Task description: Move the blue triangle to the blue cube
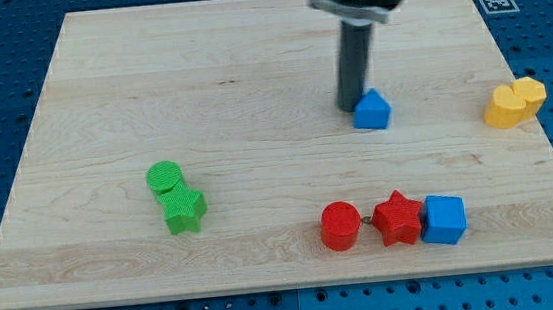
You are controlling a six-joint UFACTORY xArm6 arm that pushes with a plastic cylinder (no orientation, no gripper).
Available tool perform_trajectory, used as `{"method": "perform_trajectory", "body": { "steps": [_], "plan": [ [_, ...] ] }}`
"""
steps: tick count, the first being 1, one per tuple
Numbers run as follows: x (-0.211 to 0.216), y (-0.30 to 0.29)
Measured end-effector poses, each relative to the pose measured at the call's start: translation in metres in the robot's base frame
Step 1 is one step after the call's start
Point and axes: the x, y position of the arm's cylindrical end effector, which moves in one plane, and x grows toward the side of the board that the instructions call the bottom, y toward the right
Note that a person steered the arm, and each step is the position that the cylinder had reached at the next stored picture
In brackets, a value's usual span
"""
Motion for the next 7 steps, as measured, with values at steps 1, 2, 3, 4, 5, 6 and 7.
{"method": "perform_trajectory", "body": {
  "steps": [1,2,3,4,5,6,7],
  "plan": [
    [0.006,0.005],
    [-0.008,-0.009],
    [-0.005,-0.003],
    [0.017,0.021],
    [0.035,0.056],
    [0.058,0.079],
    [0.093,0.086]
  ]
}}
